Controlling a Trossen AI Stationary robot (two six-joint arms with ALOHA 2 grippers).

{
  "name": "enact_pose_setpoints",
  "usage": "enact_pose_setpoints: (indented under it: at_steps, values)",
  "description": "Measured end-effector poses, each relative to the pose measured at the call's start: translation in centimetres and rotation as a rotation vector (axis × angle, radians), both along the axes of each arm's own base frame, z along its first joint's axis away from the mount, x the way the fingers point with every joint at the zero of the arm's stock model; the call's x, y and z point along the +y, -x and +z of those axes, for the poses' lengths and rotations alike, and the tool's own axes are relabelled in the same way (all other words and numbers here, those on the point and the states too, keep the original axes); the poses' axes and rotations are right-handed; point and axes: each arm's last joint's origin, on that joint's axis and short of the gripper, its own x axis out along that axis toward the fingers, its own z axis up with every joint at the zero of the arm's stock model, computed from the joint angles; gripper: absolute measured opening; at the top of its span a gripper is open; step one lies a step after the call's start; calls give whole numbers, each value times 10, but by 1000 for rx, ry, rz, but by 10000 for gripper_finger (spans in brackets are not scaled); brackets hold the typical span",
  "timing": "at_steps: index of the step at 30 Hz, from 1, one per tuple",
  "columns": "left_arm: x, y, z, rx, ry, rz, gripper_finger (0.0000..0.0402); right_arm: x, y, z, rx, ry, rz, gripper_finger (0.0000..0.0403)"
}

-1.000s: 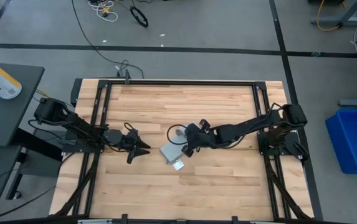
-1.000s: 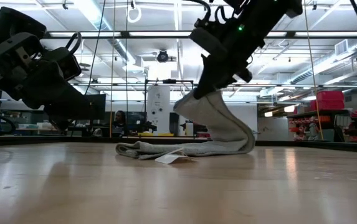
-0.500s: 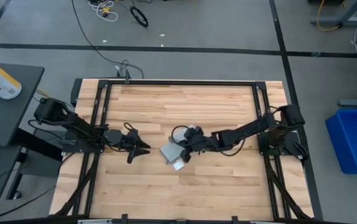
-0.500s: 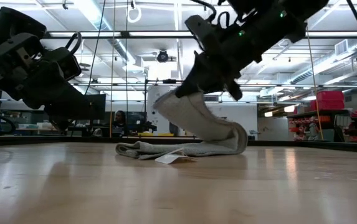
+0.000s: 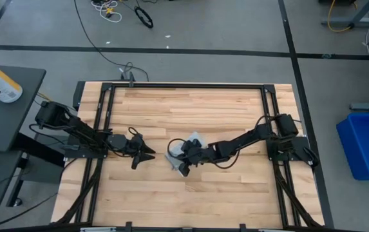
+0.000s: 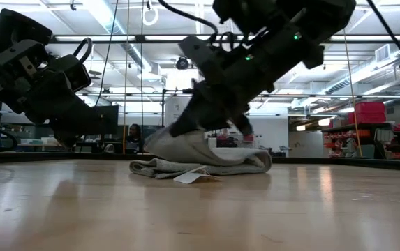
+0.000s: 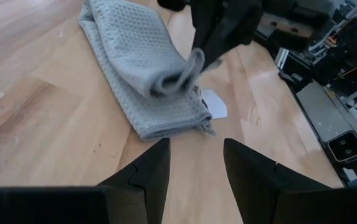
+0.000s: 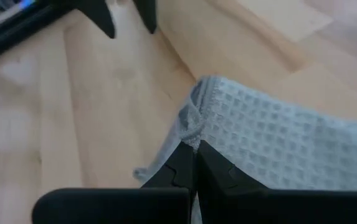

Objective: Fold microfiber towels
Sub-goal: Fold the gray towel

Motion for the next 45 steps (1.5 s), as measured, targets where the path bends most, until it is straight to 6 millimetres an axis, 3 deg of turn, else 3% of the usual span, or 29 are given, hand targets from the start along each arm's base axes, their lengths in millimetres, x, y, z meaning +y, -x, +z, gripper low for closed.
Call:
enact_pose_setpoints:
  at_steps: [14,17,24,29,37,45]
  values:
    - [0,0,0,-2,2,1,157,3,-6,-30,51,-53,0,7]
    - [0,0,0,-3,3,0,157,3,-8,-28,34,-49,9,41]
    - [0,0,0,-3,3,-2,157,4,-10,-26,3,-60,24,163]
    - [0,0,0,-2,4,-2,157,5,-12,-23,-36,-64,49,208]
    - [0,0,0,-2,5,-5,157,3,-11,-20,-41,-26,-4,195]
    - [-1,0,0,6,8,-17,157,-20,8,16,96,82,-92,172]
